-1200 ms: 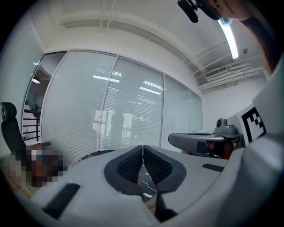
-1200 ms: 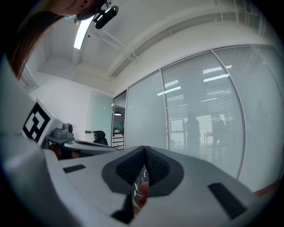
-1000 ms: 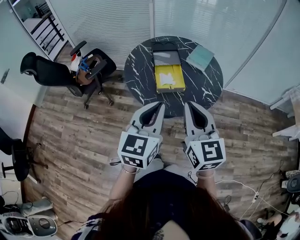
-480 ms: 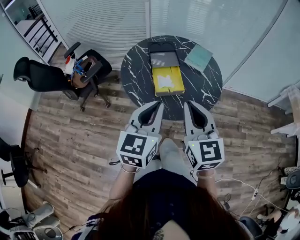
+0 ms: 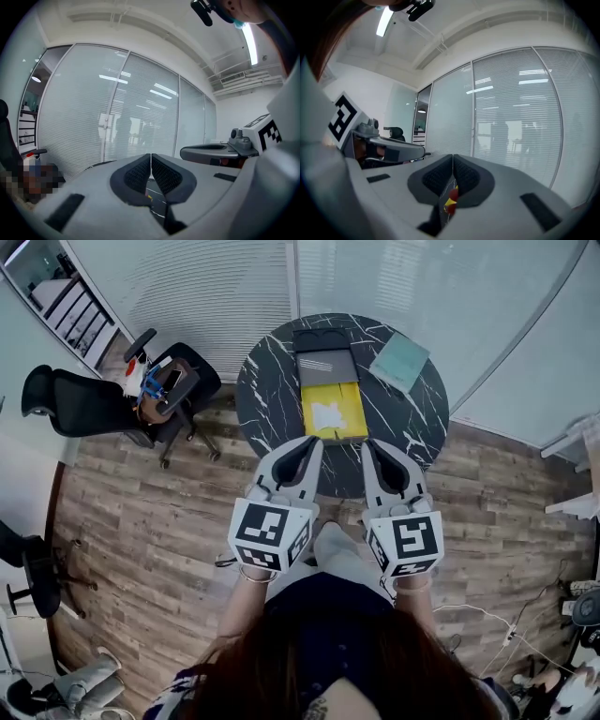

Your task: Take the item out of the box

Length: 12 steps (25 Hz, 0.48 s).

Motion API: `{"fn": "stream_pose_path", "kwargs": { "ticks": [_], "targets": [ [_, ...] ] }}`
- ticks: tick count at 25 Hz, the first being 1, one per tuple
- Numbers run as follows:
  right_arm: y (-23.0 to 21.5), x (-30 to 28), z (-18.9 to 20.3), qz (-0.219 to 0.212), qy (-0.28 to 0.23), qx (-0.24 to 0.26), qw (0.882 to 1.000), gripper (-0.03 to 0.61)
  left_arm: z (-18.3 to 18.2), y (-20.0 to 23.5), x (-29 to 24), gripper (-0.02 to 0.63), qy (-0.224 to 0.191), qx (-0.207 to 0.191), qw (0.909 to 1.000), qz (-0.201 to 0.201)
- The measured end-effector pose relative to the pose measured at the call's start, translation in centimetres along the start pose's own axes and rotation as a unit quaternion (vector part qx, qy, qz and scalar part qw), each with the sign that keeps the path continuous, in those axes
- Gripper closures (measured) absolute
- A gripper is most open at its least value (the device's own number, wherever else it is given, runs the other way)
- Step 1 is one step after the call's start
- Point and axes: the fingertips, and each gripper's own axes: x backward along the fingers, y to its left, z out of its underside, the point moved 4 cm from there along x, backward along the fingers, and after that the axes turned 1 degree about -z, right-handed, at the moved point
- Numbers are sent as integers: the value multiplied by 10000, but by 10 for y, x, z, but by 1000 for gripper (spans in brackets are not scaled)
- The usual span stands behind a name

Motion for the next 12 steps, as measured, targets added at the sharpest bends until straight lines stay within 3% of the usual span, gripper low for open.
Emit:
{"fn": "stream_pose_path", "kwargs": {
  "ticks": [12],
  "targets": [
    [-45,-58,12,-373,207,70,9991,554,-9,18,-74,586,24,-8,9998,-172]
  ]
}}
